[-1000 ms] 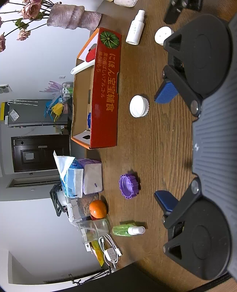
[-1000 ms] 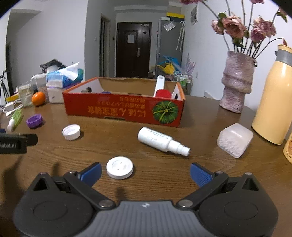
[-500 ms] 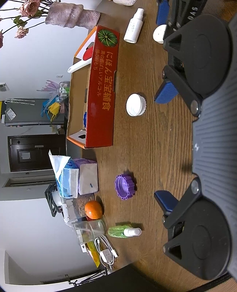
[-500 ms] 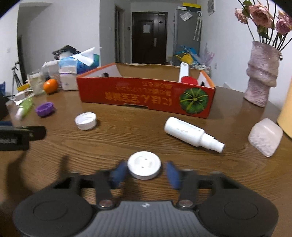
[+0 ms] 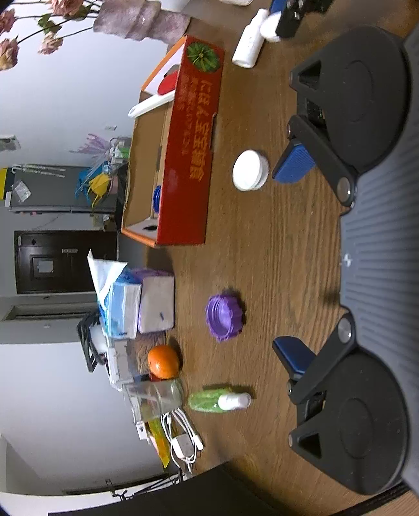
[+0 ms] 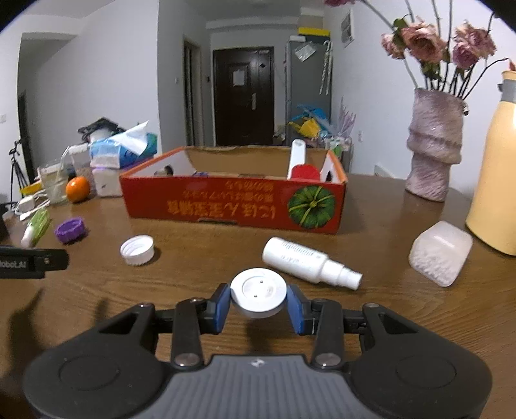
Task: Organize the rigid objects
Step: 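Grasp the white round puck with the right tool, then grasp the green spray bottle with the left tool while the right holds the puck, then carry the green bottle and white puck over the cardboard box with both tools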
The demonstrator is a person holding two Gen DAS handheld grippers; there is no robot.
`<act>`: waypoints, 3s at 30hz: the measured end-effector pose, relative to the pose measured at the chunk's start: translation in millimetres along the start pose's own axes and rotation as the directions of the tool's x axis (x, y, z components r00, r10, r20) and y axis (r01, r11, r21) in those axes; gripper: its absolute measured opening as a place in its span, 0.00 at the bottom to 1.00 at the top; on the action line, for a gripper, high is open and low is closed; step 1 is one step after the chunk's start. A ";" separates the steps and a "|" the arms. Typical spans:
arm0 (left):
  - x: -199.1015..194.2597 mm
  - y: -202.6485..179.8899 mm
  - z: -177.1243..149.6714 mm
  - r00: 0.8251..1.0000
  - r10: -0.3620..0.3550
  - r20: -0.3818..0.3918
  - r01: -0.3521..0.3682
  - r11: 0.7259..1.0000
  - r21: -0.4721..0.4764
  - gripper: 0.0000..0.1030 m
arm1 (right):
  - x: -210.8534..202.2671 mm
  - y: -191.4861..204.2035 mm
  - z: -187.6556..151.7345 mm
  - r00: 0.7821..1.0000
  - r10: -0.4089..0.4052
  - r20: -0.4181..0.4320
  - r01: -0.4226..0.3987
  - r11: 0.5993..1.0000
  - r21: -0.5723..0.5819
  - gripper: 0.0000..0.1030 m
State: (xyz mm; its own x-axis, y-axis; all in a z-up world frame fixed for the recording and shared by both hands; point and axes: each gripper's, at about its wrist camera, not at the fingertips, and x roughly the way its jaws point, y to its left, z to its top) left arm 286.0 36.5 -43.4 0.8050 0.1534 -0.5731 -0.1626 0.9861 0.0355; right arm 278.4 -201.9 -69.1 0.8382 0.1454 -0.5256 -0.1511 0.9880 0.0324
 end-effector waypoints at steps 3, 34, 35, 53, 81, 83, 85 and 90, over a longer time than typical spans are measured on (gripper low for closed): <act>4.4 10.0 2.5 1.000 0.022 -0.001 -0.022 1.000 -0.006 1.00 | -2.3 -6.4 1.9 1.000 -0.015 0.018 0.014 1.000 0.016 0.36; 89.0 163.8 42.2 0.960 0.276 -0.043 -0.279 0.945 -0.171 1.00 | 9.7 -53.4 6.9 0.975 -0.216 0.055 0.208 0.971 0.116 0.36; 93.8 165.4 43.8 0.961 0.272 -0.047 -0.276 0.946 -0.172 1.00 | 10.4 -54.3 7.1 0.974 -0.220 0.055 0.213 0.970 0.117 0.36; 146.6 174.9 58.8 0.977 0.168 -0.135 -0.185 0.974 -0.131 0.61 | 17.8 -59.5 5.6 0.960 -0.276 0.054 0.269 0.957 0.113 0.36; 101.6 144.6 56.9 0.992 0.123 -0.037 -0.126 0.986 -0.109 0.31 | 7.6 -57.1 8.3 0.968 -0.230 0.100 0.218 0.968 0.121 0.36; 93.6 140.7 57.2 0.994 0.111 -0.023 -0.113 0.987 -0.118 0.31 | 6.0 -56.8 8.7 0.969 -0.223 0.105 0.210 0.970 0.122 0.36; 85.3 135.3 57.3 0.994 0.105 -0.008 -0.105 0.987 -0.120 0.31 | 4.4 -56.2 8.9 0.970 -0.216 0.110 0.202 0.972 0.123 0.36; 64.9 117.0 56.2 0.997 0.077 0.029 -0.074 0.991 -0.115 0.31 | 1.3 -52.9 10.1 0.973 -0.194 0.121 0.180 0.976 0.123 0.36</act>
State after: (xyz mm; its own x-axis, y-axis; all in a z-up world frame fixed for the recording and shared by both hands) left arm 351.4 165.5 -30.5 0.8060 0.2310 -0.5450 -0.2860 0.9581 -0.0167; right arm 292.7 -253.4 -62.9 0.9086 -0.0441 -0.4153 0.0674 0.9969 0.0418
